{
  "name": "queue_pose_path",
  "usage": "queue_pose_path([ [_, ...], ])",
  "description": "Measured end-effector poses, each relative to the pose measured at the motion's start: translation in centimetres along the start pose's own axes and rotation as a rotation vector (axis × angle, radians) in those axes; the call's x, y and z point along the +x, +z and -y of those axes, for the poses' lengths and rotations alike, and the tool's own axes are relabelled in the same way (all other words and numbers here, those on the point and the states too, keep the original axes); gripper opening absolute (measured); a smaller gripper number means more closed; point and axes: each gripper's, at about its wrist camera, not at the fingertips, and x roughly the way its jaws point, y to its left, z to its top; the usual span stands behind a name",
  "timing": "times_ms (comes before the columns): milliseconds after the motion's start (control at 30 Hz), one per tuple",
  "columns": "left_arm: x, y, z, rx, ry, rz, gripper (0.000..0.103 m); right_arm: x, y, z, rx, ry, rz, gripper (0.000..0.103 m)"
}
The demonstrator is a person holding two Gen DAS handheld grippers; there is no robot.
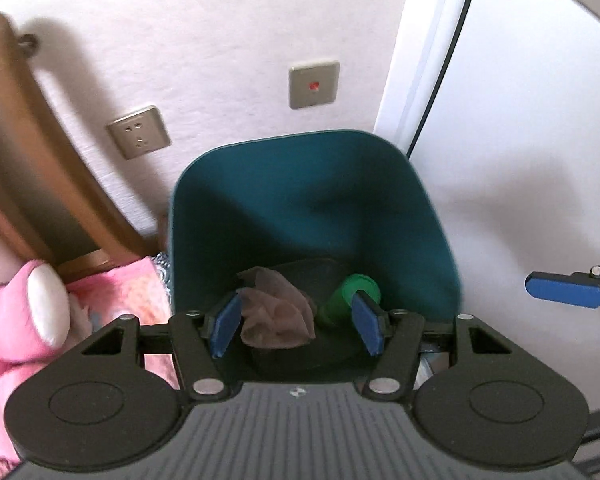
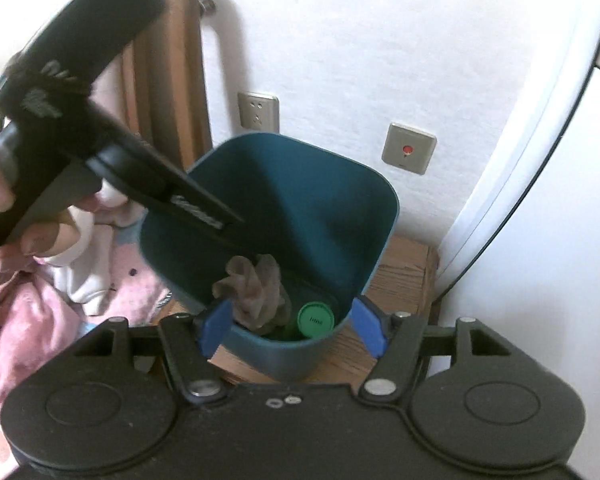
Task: Collect trash
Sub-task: 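Open left tool over the bin while right tool releases the green tube inside, then lower both tools back down to the trash pile on the floor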
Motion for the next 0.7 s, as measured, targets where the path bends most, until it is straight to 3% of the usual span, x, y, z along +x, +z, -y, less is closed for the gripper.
queue_pose_path([
  [367,-7.9,-7.7,2.9,-0.066,0.052,0.119,0.060,-5.7,-4.8,0.3,0.109,0.100,0.132,0.075],
  [533,-10.2,-11.4,3.8,-0.110,0.063,0.153,0.061,-7.3,-6.0,0.4,0.159,0.145,0.192,0.080],
  [700,-11.1,-14.5,3.9,-0.160,0.066,0.172,0.067,-7.6,-7.6,0.3,0.197,0.170,0.225,0.084],
])
